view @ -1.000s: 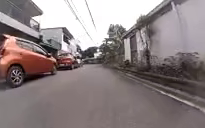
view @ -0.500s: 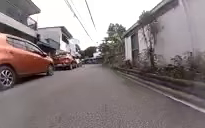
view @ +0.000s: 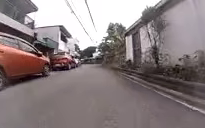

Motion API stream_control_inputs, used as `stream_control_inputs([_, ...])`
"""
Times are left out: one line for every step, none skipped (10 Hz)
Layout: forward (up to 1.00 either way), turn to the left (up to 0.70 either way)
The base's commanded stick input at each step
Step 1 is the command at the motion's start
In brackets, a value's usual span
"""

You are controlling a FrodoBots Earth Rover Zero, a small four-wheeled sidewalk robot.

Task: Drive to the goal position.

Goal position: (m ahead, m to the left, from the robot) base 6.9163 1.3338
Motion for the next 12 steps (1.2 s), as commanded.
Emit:
stream_control_inputs([0.70,0.00])
stream_control_inputs([0.70,0.00])
stream_control_inputs([0.70,0.00])
stream_control_inputs([0.70,0.00])
stream_control_inputs([0.70,0.00])
stream_control_inputs([0.70,0.00])
stream_control_inputs([0.70,0.00])
stream_control_inputs([0.70,0.00])
stream_control_inputs([0.70,0.00])
stream_control_inputs([0.70,0.19])
stream_control_inputs([0.70,0.35])
stream_control_inputs([0.70,0.35])
